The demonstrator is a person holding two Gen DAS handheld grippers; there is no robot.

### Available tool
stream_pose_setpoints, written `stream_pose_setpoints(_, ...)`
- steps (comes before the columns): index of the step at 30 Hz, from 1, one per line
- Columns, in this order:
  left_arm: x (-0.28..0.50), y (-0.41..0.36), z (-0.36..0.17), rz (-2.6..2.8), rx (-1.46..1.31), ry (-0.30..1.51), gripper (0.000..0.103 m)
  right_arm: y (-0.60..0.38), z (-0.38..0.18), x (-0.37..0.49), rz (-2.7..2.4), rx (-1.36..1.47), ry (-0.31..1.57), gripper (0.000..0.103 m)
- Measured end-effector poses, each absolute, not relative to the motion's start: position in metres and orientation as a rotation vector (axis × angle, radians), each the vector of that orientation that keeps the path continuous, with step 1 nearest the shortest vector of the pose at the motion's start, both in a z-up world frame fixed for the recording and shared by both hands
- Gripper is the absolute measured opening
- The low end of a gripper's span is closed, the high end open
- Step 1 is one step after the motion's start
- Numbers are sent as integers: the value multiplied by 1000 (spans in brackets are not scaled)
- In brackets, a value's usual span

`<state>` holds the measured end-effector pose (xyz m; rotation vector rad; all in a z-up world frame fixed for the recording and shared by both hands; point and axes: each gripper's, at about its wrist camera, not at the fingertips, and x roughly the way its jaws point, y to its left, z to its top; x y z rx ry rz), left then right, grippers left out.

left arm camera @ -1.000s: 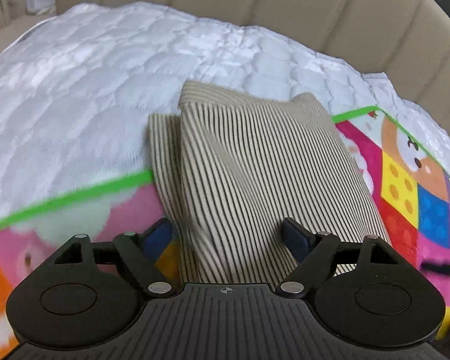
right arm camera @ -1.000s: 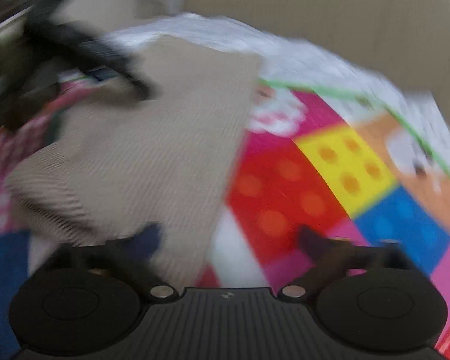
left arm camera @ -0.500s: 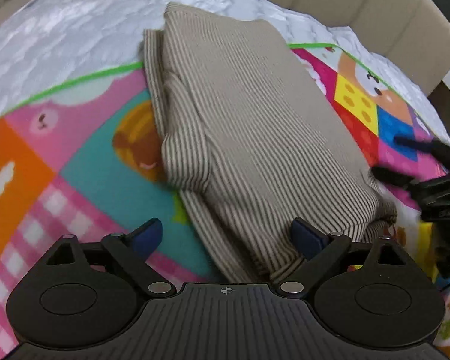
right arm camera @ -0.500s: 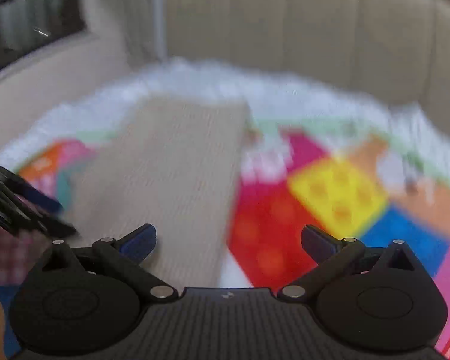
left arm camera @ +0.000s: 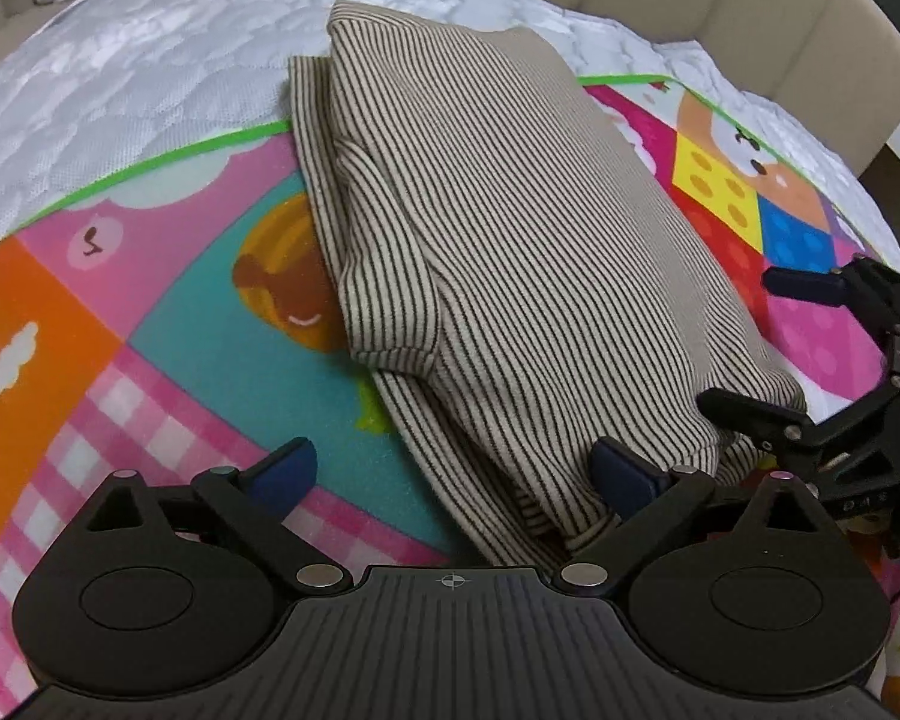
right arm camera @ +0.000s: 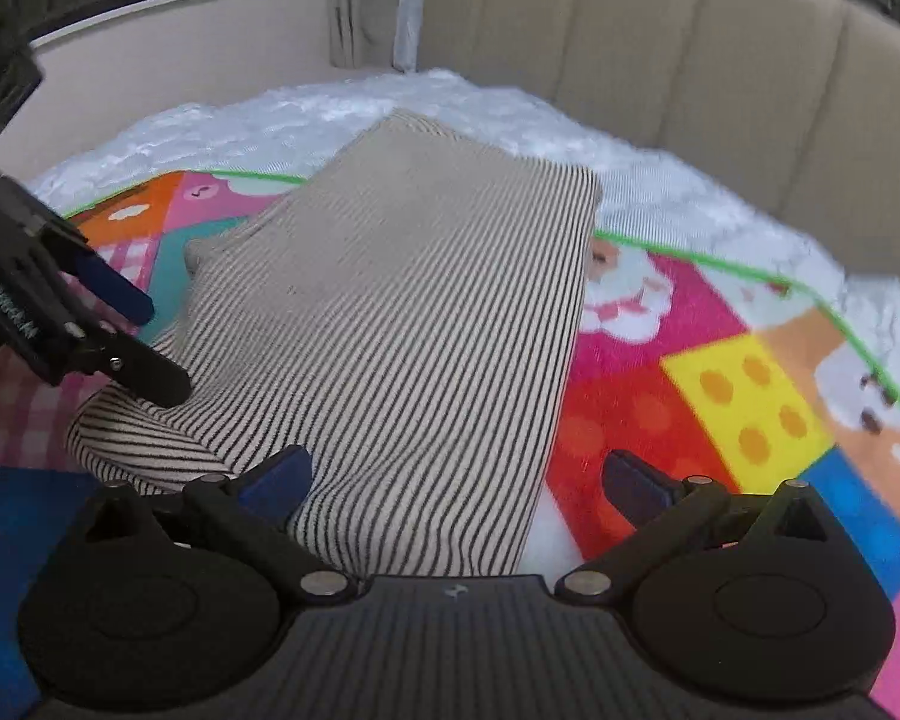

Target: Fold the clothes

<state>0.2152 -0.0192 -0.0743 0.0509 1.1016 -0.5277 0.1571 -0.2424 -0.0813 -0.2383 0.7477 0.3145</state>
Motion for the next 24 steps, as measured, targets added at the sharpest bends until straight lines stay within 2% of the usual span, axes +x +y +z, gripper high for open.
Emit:
stream_pose_setpoints(6,217,-19,-76,-530,39,1106,103,-240,-60,132,379,-198,564,103)
stream_pose_setpoints(10,217,-20,-75,-530,47,1103,103,-224,-82,142,383,-361,661,101)
stream_pose_setpoints(13,211,-18,-69,-527,85,1083,103,-228,-83,144,420,-357,679,101)
stream_pose_setpoints(14,208,-16,-66,-527,106,1063,103,-227,-75,141,464,-385,656,94)
stream_pose_setpoints(15,205,-14,-62,-528,127,1041,103,-225,-68,137,508,-414,632,80)
stream_pose_setpoints(18,197,-3,-52,-510,175,978,103,-211,-56,126,679,-594,615,60)
stream_pose_setpoints(22,196,6,-50,-505,178,955,103,-188,-69,115,824,-870,609,59)
stream_pose_setpoints(24,194,6,-50,-524,163,959,103,-183,-83,116,816,-912,598,63)
